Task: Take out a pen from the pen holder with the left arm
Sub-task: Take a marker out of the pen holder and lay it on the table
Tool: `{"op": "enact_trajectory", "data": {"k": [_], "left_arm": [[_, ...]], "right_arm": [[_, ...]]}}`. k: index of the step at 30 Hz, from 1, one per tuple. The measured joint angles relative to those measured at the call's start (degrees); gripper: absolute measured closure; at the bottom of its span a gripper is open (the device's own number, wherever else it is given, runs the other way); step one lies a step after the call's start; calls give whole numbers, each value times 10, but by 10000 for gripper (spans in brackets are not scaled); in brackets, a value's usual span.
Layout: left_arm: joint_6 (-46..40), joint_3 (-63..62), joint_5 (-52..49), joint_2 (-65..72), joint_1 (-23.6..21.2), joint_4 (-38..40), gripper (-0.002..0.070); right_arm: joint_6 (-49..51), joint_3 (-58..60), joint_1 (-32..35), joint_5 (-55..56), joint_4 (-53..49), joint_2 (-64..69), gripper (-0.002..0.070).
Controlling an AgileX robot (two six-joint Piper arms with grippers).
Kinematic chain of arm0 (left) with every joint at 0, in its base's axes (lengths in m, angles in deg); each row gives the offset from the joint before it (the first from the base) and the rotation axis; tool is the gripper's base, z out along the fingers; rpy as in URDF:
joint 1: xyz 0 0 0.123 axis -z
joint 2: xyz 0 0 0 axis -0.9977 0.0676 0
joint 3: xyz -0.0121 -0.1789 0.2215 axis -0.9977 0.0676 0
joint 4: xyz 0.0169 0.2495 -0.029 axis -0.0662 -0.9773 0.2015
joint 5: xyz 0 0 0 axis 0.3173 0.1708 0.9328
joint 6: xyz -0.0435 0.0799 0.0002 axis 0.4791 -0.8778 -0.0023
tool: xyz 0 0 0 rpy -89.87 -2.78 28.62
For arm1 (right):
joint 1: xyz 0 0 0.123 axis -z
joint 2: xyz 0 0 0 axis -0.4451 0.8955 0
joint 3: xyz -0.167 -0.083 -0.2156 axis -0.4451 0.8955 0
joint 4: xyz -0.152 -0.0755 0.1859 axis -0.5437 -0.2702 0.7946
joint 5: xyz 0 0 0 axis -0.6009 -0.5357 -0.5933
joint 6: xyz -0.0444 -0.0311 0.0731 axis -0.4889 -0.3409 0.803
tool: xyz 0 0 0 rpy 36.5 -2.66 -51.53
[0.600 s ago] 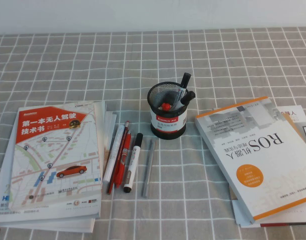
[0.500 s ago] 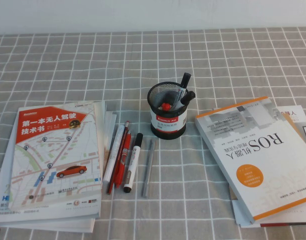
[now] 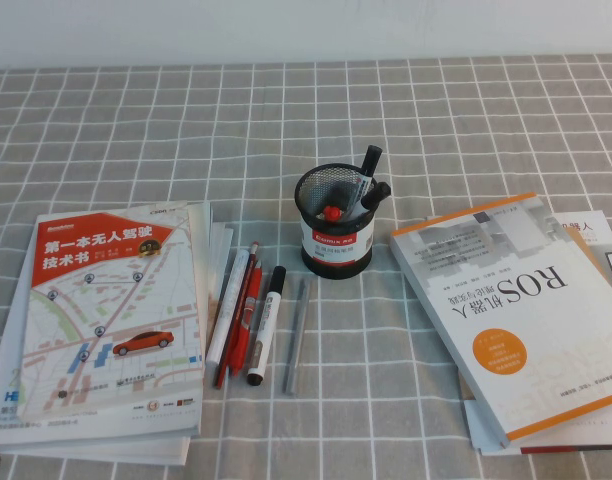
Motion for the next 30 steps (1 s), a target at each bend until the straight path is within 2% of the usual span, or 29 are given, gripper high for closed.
{"op": "enact_trajectory", "data": {"k": [4,12,17,24,30], "left_arm": [[1,0,24,0,0,13,677],[13,0,155,0,0,142,677],[19,0,228,0,0,173,677],[131,0,276,0,0,226,677],[155,0,316,0,0,237,677]], "right_arm": [[0,0,0,0,0,0,689],[0,0,0,0,0,0,689],[0,0,0,0,0,0,689],[0,0,0,0,0,0,689],[0,0,0,0,0,0,689]]}}
